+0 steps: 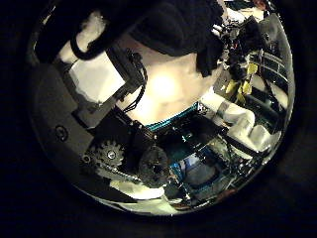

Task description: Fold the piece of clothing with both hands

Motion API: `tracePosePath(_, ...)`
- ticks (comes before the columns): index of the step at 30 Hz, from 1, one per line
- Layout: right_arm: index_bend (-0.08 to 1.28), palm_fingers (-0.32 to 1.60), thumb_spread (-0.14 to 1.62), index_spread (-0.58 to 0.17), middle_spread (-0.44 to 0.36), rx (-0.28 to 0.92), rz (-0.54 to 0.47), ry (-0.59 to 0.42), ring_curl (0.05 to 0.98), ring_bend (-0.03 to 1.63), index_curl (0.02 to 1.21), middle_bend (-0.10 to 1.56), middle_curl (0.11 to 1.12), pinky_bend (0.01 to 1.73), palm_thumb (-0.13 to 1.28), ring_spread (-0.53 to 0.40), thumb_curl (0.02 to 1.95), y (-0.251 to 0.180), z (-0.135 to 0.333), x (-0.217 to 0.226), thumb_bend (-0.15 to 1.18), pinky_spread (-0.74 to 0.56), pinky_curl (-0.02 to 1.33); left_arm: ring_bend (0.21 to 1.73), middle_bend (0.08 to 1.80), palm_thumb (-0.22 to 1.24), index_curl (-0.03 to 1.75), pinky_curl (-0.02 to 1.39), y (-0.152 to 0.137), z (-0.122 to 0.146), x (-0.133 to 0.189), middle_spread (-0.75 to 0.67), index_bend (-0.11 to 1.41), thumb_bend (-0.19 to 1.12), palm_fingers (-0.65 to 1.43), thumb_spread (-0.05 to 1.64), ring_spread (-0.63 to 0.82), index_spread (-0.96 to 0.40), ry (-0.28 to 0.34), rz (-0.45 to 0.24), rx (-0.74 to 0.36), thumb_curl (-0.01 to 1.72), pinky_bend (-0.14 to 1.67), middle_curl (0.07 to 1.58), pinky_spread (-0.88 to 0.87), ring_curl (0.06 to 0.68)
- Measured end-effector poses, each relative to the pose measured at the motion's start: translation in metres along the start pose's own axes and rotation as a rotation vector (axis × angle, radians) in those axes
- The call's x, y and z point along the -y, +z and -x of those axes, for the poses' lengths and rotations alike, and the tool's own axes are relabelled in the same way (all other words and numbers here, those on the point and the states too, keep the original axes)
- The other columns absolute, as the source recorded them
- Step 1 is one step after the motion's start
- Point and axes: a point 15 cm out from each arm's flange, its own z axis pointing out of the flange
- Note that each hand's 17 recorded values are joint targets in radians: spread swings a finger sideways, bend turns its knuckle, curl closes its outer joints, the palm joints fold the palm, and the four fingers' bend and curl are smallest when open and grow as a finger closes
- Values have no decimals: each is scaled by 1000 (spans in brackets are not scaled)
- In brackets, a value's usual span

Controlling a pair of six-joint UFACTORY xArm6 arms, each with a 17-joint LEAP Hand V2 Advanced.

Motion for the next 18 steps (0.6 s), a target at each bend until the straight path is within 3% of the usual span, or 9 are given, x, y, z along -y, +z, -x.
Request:
tracePosePath(2, 243, 1103, 1011, -365, -242, -4, -12, 3, 377, 1020, 292, 562, 496, 921, 801, -258, 404, -2, -1, 2, 11, -293, 324, 1352, 884, 816, 1464, 622, 1, 4, -2, -615, 252, -13, 1062, 1075, -453, -756, -2, 6, -8, 648, 1084, 1080, -656, 523)
tracePosePath(3, 242, 1098, 1008, -372, -252, -9, -28, 6, 378, 1022, 289, 574, 502, 927, 807, -264, 406, -5, -2, 4, 7, -308, 325, 1352, 882, 816, 1467, 622, 1, 5, -3, -616, 250, -13, 1063, 1075, -453, -755, -5, 8, -12, 648, 1084, 1081, -656, 523)
tracePosePath(4, 372, 1254, 1013, -395, -266, -14, -47, 10, 412, 1038, 358, 667, 556, 973, 850, -266, 418, -8, -4, 7, 15, -319, 367, 1352, 880, 816, 1474, 623, 1, 6, -3, -618, 240, -13, 1062, 1075, -456, -751, -8, 7, -14, 650, 1082, 1085, -657, 523)
tracePosePath(5, 429, 1277, 1019, -400, -261, -22, -76, 14, 422, 1044, 376, 707, 575, 978, 856, -269, 419, -15, -7, 10, 12, -321, 375, 1351, 879, 816, 1477, 624, 0, 6, -3, -618, 238, -13, 1063, 1075, -456, -749, -9, 3, -15, 650, 1082, 1086, -657, 523)
tracePosePath(9, 751, 1205, 1087, -404, -248, -56, -195, 55, 504, 1157, 543, 923, 699, 1116, 905, -274, 434, -46, -25, 11, 4, -302, 469, 1344, 870, 815, 1501, 626, -3, 11, -6, -624, 221, -13, 1067, 1075, -450, -737, -16, -3, -18, 653, 1076, 1094, -660, 522)
tracePosePath(13, 916, 1141, 1165, -383, -237, -70, -241, 110, 562, 1245, 644, 1045, 769, 1201, 941, -271, 455, -70, -42, -8, 14, -283, 535, 1343, 857, 815, 1521, 629, -6, 12, -12, -630, 211, -13, 1069, 1075, -455, -724, -16, -10, -19, 655, 1072, 1101, -662, 520)
tracePosePath(18, 1017, 1045, 1233, -353, -223, -53, -189, 111, 629, 1319, 734, 1144, 835, 1283, 954, -266, 478, -89, -34, -39, 5, -252, 625, 1340, 844, 814, 1545, 633, -10, 7, -29, -638, 198, -13, 1067, 1075, -453, -709, 17, -12, -43, 657, 1067, 1112, -662, 522)
